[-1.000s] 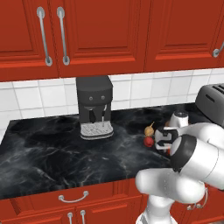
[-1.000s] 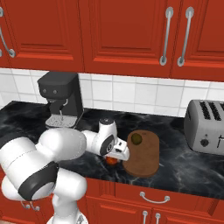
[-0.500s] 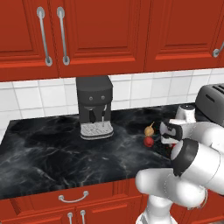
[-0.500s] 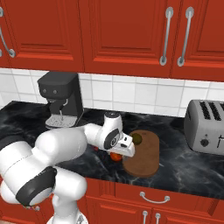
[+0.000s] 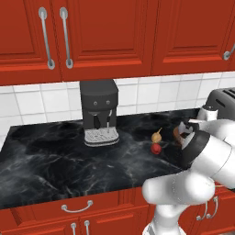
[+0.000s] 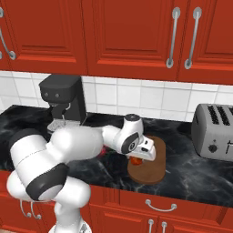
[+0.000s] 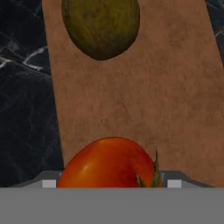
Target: Place the avocado, onion, tomato, and bell pepper on the cutting board.
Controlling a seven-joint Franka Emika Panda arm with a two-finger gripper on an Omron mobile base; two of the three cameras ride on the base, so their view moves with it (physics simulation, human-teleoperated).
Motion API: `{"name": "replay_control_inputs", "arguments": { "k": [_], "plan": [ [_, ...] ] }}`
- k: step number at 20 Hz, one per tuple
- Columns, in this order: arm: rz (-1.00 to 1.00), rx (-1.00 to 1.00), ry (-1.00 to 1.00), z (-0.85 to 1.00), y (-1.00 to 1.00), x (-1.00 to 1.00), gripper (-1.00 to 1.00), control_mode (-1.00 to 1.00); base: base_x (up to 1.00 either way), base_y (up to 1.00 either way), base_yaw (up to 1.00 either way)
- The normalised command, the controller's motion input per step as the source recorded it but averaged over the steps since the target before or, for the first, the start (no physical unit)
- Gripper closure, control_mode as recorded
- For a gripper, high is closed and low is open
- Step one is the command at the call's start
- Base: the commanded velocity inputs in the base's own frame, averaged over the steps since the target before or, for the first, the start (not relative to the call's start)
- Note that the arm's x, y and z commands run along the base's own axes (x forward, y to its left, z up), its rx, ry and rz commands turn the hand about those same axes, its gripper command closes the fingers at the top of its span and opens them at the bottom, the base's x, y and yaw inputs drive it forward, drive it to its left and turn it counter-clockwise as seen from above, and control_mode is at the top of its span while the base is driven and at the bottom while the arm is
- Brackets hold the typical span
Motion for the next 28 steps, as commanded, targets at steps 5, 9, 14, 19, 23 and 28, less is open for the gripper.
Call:
{"name": "replay_control_inputs", "arguments": {
  "k": [5,9,14,19,23,28],
  "plan": [
    [0.0,0.0,0.0,0.2,-0.46,0.35,1.0,-1.0,0.0,0.0,0.0],
    [0.0,0.0,0.01,0.02,-0.21,0.3,1.0,-1.0,0.0,0.0,0.0],
    [0.0,0.0,0.01,0.0,-0.27,0.46,1.0,-1.0,0.0,0.0,0.0],
    [0.0,0.0,0.0,0.0,-0.33,0.49,1.0,-1.0,0.0,0.0,0.0],
    [0.0,0.01,0.0,0.0,-0.21,0.29,1.0,-1.0,0.0,0.0,0.0],
    [0.0,0.07,0.01,-0.07,-0.12,0.28,1.0,-1.0,0.0,0.0,0.0]
  ]
}}
